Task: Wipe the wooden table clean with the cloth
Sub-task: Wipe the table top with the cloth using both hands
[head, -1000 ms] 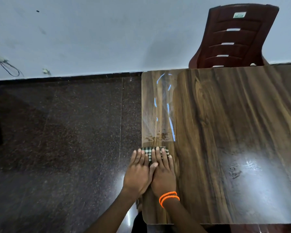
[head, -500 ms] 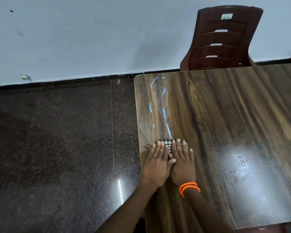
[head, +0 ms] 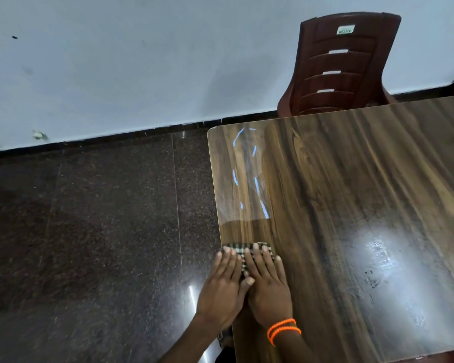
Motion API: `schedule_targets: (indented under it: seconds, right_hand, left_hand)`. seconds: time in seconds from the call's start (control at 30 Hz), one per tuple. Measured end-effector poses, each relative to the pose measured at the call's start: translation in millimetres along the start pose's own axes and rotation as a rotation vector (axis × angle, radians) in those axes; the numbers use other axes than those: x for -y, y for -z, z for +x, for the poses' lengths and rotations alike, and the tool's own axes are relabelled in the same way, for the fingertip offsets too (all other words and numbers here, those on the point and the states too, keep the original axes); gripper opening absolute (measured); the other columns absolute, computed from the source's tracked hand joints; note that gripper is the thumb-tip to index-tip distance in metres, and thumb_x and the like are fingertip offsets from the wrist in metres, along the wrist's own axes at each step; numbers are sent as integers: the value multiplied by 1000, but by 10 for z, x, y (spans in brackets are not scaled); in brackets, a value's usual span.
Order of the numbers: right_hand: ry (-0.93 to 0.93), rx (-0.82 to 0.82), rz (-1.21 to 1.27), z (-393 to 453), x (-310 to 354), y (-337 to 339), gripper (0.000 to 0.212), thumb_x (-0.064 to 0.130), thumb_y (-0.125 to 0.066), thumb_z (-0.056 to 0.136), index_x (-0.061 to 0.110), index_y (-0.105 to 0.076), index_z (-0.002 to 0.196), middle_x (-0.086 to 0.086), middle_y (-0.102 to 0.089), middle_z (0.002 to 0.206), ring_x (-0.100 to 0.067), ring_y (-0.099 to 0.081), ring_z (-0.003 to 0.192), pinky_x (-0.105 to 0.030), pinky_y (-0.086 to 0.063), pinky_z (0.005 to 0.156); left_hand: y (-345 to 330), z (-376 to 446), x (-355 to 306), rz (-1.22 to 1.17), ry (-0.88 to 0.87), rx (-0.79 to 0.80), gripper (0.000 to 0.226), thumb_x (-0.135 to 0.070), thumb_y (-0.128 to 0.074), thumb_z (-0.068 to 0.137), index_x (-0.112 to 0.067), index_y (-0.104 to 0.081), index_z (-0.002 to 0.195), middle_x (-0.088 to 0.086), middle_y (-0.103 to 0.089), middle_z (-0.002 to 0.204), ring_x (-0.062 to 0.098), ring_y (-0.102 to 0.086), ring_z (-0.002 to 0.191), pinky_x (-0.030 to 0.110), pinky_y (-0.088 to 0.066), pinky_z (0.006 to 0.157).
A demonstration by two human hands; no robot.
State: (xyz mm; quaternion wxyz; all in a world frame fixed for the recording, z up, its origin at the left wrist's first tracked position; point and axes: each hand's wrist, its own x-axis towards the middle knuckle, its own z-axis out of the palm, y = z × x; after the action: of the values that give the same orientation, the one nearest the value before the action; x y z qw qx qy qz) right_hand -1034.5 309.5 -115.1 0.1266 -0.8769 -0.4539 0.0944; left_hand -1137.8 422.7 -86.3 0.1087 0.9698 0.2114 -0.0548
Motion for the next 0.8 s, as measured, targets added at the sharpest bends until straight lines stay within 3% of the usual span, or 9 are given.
schedule_targets:
  seconds: [0.2, 0.4, 0.63, 0.8]
  right_hand:
    - [-154, -61, -15, 286, -577, 172, 64, 34, -40, 96, 27, -30, 159, 2, -26, 166, -20, -21, 154, -51, -22, 121]
    - [-178, -72, 15, 1224, -441, 168, 61, 30, -35, 95, 20, -36, 156, -7, -36, 162, -28, -25, 152, -49, -19, 120]
    - [-60, -32, 23, 1175, 238, 28, 65, 32, -39, 94, 21, -33, 158, -3, -31, 165, -26, -20, 155, -49, -20, 120]
    - [-11, -33, 10, 715, 67, 4, 69, 31, -43, 92, 24, -29, 159, 2, -24, 167, -20, -15, 156, -50, -19, 122]
  left_hand:
    - [43, 676, -350, -27, -102, 5, 72, -50, -12, 110, 1, -43, 150, 20, -41, 157, 32, -24, 153, 45, -14, 122]
    - [209, 1433, 54, 1, -23, -3, 74, -51, -14, 107, 1, -49, 145, 20, -49, 152, 31, -35, 149, 48, -24, 124]
    - [249, 983, 681, -20, 4, -56, 74, -50, -9, 109, -1, -51, 145, 18, -52, 150, 29, -34, 149, 44, -17, 123]
    - [153, 664, 506, -12, -77, -37, 69, -50, -16, 111, -1, -51, 145, 16, -50, 152, 29, -32, 151, 44, -18, 121]
